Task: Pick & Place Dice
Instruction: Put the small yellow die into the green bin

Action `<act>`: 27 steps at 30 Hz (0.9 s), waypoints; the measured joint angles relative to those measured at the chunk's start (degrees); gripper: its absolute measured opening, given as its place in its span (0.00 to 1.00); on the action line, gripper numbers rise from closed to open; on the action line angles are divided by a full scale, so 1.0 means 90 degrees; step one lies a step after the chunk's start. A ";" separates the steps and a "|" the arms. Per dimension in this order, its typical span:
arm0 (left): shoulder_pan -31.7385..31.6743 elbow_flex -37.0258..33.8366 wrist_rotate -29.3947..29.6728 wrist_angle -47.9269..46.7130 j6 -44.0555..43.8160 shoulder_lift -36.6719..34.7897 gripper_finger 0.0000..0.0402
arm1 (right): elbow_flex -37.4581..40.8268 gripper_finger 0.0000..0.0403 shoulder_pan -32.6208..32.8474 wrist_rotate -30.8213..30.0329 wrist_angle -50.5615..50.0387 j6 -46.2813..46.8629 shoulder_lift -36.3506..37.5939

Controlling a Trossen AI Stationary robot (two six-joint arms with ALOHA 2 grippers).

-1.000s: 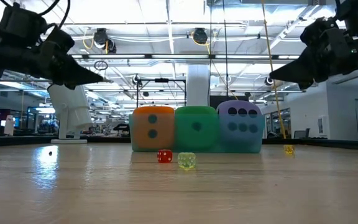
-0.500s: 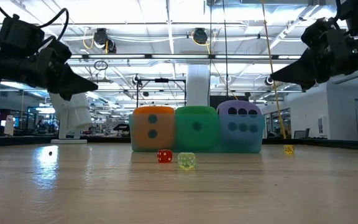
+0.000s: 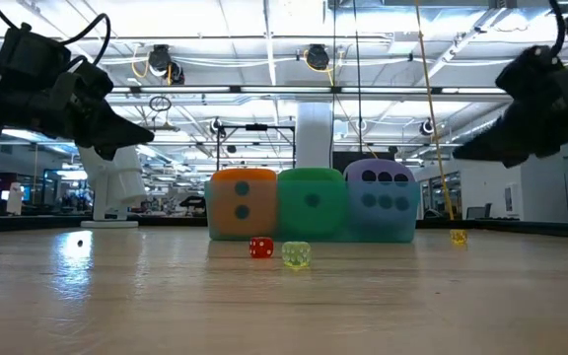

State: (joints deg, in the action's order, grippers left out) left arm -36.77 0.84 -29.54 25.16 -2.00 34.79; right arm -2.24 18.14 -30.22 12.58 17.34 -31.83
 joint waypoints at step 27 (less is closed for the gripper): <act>0.0000 0.0002 0.0172 0.0385 -0.0030 0.0002 0.04 | -0.0235 0.70 -0.0006 0.0197 0.0628 0.0779 -0.2907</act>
State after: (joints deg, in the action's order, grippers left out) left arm -36.77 0.86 -27.99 28.62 -2.27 34.81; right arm -4.35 18.09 -28.44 18.23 24.34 -57.99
